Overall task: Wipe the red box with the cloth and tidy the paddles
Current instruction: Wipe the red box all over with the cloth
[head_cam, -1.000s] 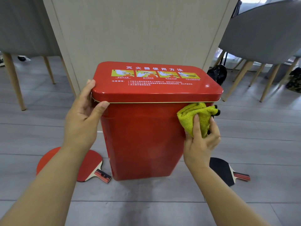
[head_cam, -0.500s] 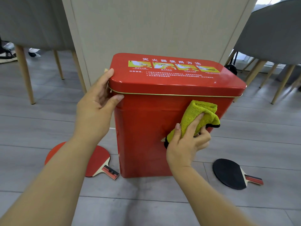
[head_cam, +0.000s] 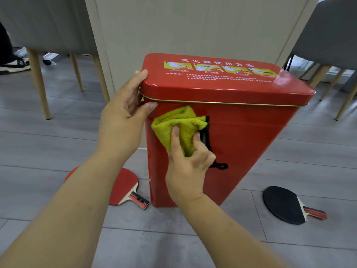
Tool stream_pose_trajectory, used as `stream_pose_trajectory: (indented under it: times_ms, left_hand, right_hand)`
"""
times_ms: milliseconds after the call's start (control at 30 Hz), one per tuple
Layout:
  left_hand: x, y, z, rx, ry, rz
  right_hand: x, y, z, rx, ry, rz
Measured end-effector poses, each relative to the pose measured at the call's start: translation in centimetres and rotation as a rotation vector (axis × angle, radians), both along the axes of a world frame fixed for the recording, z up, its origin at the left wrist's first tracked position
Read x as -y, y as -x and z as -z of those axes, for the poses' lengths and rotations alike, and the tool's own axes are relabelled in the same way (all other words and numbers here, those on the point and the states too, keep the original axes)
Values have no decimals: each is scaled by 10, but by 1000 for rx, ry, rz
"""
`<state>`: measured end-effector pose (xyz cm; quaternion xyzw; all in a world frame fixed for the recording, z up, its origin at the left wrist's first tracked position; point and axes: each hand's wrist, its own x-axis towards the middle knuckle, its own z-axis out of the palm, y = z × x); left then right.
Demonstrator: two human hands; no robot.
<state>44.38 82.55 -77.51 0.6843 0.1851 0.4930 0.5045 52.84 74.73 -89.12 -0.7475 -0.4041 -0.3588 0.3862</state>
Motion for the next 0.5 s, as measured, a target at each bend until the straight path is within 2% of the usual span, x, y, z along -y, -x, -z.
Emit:
stream_pose_trajectory:
  times_ms: [133, 333, 433, 500]
  left_hand:
    - [-1, 1, 0, -7, 1, -7]
    - [7, -1, 12, -43, -17, -66]
    - [6, 1, 23, -82, -44, -96]
    - [5, 3, 32, -113, 4, -126]
  right_hand:
    - [2, -12, 6, 229, 83, -66]
    - [25, -35, 9, 399, 263, -104]
    - [37, -55, 6, 494, 290, -99]
    - [46, -67, 3, 538, 289, -90]
